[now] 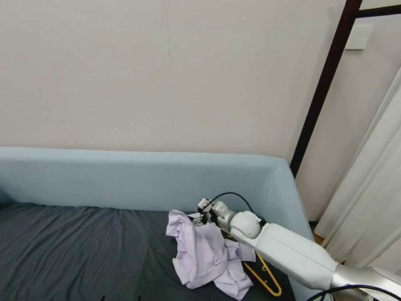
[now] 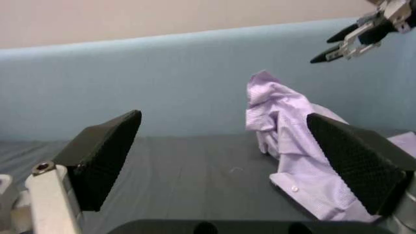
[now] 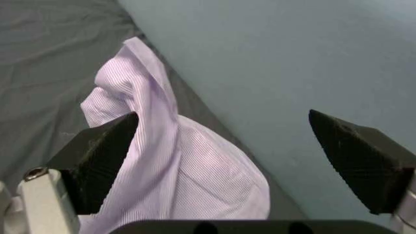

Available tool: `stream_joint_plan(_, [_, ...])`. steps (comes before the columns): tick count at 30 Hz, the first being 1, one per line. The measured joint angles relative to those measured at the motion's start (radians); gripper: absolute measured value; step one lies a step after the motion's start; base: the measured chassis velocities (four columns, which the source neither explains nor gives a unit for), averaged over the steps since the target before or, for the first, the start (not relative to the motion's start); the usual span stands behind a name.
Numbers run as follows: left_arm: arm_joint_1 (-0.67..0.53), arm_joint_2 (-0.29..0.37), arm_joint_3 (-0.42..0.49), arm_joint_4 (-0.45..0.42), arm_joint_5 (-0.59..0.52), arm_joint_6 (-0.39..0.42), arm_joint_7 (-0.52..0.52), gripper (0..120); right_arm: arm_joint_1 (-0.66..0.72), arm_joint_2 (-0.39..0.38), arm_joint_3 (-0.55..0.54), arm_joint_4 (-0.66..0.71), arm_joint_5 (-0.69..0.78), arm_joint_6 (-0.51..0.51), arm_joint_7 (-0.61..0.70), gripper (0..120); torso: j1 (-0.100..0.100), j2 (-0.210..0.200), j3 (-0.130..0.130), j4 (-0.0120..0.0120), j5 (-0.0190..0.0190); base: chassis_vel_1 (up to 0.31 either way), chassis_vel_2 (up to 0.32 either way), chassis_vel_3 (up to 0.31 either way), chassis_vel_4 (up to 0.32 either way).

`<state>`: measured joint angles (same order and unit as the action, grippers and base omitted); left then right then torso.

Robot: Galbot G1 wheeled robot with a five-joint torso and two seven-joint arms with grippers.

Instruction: Pick up the clothes from the sofa and hang them on the clothes hanger.

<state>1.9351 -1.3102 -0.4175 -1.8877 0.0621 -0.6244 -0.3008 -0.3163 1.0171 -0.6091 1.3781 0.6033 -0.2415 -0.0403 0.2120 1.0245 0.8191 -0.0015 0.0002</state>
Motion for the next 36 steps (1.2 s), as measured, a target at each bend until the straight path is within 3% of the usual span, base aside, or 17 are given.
stream_joint_plan(10, [-0.074,0.095,0.033,0.022,0.076,0.017,0.014,100,-0.2,-0.174,0.249,0.156,-0.022,0.113,0.028,100,0.0,0.0,0.0,-0.0002,0.0,0.0,0.0,0.0,0.0])
stream_joint_plan(16, [-0.104,0.118,0.035,0.038,0.056,0.03,0.021,100,-0.466,-0.258,0.548,0.292,-0.086,0.204,0.042,100,0.0,0.0,0.0,0.0003,0.0,0.0,0.0,0.0,0.0])
stream_joint_plan(18, [-0.112,0.123,0.042,0.048,0.066,0.035,0.03,100,-0.578,-0.273,0.641,0.333,-0.095,0.231,0.046,100,0.0,0.0,0.0,-0.0009,-0.0004,0.0,0.0,0.0,0.0])
stream_joint_plan(21, [-0.103,0.129,0.037,0.048,0.081,0.037,0.04,100,-0.663,-0.274,0.711,0.361,-0.1,0.253,0.047,100,0.0,0.0,0.0,-0.001,-0.0002,0.0,0.0,0.0,0.0])
stream_joint_plan(24, [-0.102,0.172,0.016,0.061,0.116,0.048,0.043,100,-0.774,-0.257,0.822,0.399,-0.102,0.282,0.048,100,0.0,0.0,0.0,0.001,-0.0002,0.0,0.0,0.0,0.0])
stream_joint_plan(28, [-0.129,0.241,0.009,0.084,0.126,0.078,0.049,100,-0.888,-0.233,0.927,0.454,-0.102,0.3,0.054,100,0.0,0.0,0.0,-0.0007,-0.0005,0.0,0.0,0.0,0.0])
stream_joint_plan(30, [-0.133,0.251,0.008,0.089,0.126,0.082,0.055,100,-0.908,-0.225,0.943,0.465,-0.102,0.303,0.054,100,0.0,0.0,0.0,-0.0009,-0.0006,0.0,0.0,0.0,0.0])
stream_joint_plan(32, [-0.155,0.276,0.013,0.093,0.126,0.109,0.061,100,-0.974,-0.194,1.002,0.496,-0.103,0.304,0.054,100,0.0,0.0,0.0,0.0008,-0.0003,0.0,0.0,0.0,0.0])
stream_joint_plan(36, [-0.204,0.322,0.049,0.112,0.13,0.146,0.063,100,-1.067,-0.145,1.083,0.54,-0.103,0.305,0.054,100,0.0,0.0,0.0,-0.0004,-0.0003,0.0,0.0,0.0,0.0])
